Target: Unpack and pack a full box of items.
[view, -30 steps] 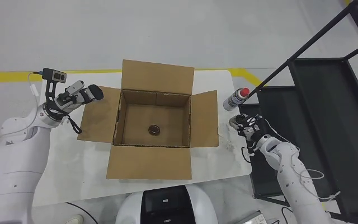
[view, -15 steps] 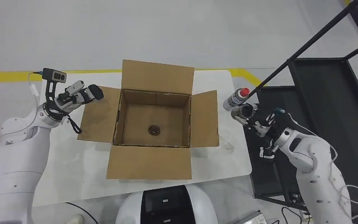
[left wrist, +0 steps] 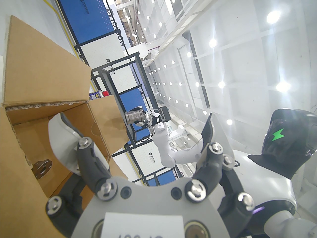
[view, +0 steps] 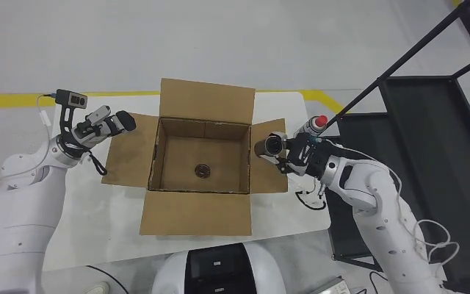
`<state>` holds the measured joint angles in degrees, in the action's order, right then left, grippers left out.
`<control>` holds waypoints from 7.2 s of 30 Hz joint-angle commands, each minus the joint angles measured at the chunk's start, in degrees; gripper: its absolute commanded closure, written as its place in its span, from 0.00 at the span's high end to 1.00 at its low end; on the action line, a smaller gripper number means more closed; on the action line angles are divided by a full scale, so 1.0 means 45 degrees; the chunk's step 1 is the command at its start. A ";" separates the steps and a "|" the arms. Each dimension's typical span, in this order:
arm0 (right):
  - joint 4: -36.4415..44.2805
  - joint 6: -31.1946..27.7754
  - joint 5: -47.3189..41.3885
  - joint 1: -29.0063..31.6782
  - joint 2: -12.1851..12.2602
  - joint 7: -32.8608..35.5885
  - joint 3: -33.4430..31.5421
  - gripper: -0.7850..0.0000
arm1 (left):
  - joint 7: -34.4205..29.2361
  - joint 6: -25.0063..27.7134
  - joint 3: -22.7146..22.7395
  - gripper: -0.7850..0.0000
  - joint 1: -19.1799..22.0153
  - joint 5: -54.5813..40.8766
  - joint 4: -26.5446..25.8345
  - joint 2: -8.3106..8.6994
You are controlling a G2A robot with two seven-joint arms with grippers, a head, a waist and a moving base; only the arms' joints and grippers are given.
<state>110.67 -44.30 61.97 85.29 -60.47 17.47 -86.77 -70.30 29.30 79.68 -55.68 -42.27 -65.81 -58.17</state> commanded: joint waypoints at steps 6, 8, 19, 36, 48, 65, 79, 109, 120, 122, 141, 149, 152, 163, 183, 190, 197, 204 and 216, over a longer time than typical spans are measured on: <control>0.0005 -0.0014 -0.0054 0.0016 0.0002 -0.0004 -0.0025 0.00 | 0.0000 0.0000 0.0000 1.00 0.0000 0.0000 0.0000 0.0000; 0.0005 -0.0014 -0.0054 0.0016 0.0002 -0.0004 -0.0025 0.00 | 0.0000 0.0000 0.0000 1.00 0.0000 0.0000 0.0000 0.0000; 0.0057 0.0705 0.0389 -0.0977 -0.0104 0.0440 0.1233 0.00 | 0.0000 0.0000 0.0000 1.00 0.0000 0.0000 0.0000 0.0000; -0.7343 0.3074 0.1437 -0.9092 -0.2414 0.0629 0.9938 0.00 | 0.0000 0.0000 0.0000 1.00 0.0000 0.0000 0.0000 0.0000; -1.1426 0.3235 0.0354 -1.0883 -0.4053 0.0128 1.2077 0.00 | 0.0000 0.0000 0.0000 1.00 0.0000 0.0000 0.0000 0.0000; -1.5180 0.3469 0.1223 -1.2142 -0.5819 -0.0321 1.3598 0.22 | 0.0000 0.0000 0.0000 1.00 0.0000 0.0000 0.0000 0.0000; -1.5801 0.1970 0.1241 -1.2465 -0.6171 -0.1353 1.3317 1.00 | 0.0000 0.0000 0.0000 1.00 0.0000 0.0000 0.0000 0.0000; -0.1067 0.0515 -0.1775 -0.0843 -0.1541 -0.1009 -0.1385 1.00 | 0.0000 0.0000 0.0000 1.00 0.0000 0.0000 0.0000 0.0000; -0.1058 0.2033 -0.1558 0.0015 -0.1537 -0.1869 -0.2303 1.00 | 0.0000 0.0000 0.0000 1.00 0.0000 0.0000 0.0000 0.0000; -0.1058 0.2033 -0.1558 0.0015 -0.1537 -0.1869 -0.2303 1.00 | 0.0000 0.0000 0.0000 1.00 0.0000 0.0000 0.0000 0.0000; -0.5715 0.4302 0.1720 -0.0978 -0.1479 -0.4936 -0.2570 1.00 | 0.0000 0.0000 0.0000 1.00 0.0000 0.0000 0.0000 0.0000; -0.8275 0.4103 0.2253 -0.2113 -0.1553 -0.5632 -0.1451 1.00 | 0.0000 0.0000 0.0000 1.00 0.0000 0.0000 0.0000 0.0000; -0.9156 0.4526 0.2672 -0.2608 -0.1594 -0.5941 -0.1078 1.00 | 0.0000 0.0000 0.0000 1.00 0.0000 0.0000 0.0000 0.0000; -1.1611 0.5492 0.3013 -0.3721 -0.1728 -0.6652 -0.0328 1.00 | 0.0000 0.0000 0.0000 1.00 0.0000 0.0000 0.0000 0.0000; -1.4157 0.4737 0.2442 -0.5335 -0.1860 -0.7416 0.0417 0.00 | 0.0000 0.0000 0.0000 1.00 0.0000 0.0000 0.0000 0.0000; -1.2291 0.3656 0.1728 -0.5028 -0.1689 -0.8146 -0.0152 0.00 | 0.0000 0.0000 0.0000 1.00 0.0000 0.0000 0.0000 0.0000; -0.7567 0.2623 0.0321 -0.3276 -0.1484 -0.7794 -0.1161 0.00 | 0.0000 0.0000 0.0000 1.00 0.0000 0.0000 0.0000 0.0000; -0.4066 0.1085 -0.2785 -0.2052 -0.1450 -0.6348 -0.1278 0.00 | 0.0000 0.0000 0.0000 1.00 0.0000 0.0000 0.0000 0.0000; -0.0870 0.1831 -0.6719 -0.0969 -0.1126 0.2403 0.0475 0.00 | 0.0000 0.0000 0.0000 1.00 0.0000 0.0000 0.0000 0.0000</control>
<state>106.18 -37.30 30.06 81.41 -65.57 25.53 -85.86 -70.30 29.30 79.68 -55.68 -42.27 -65.81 -58.17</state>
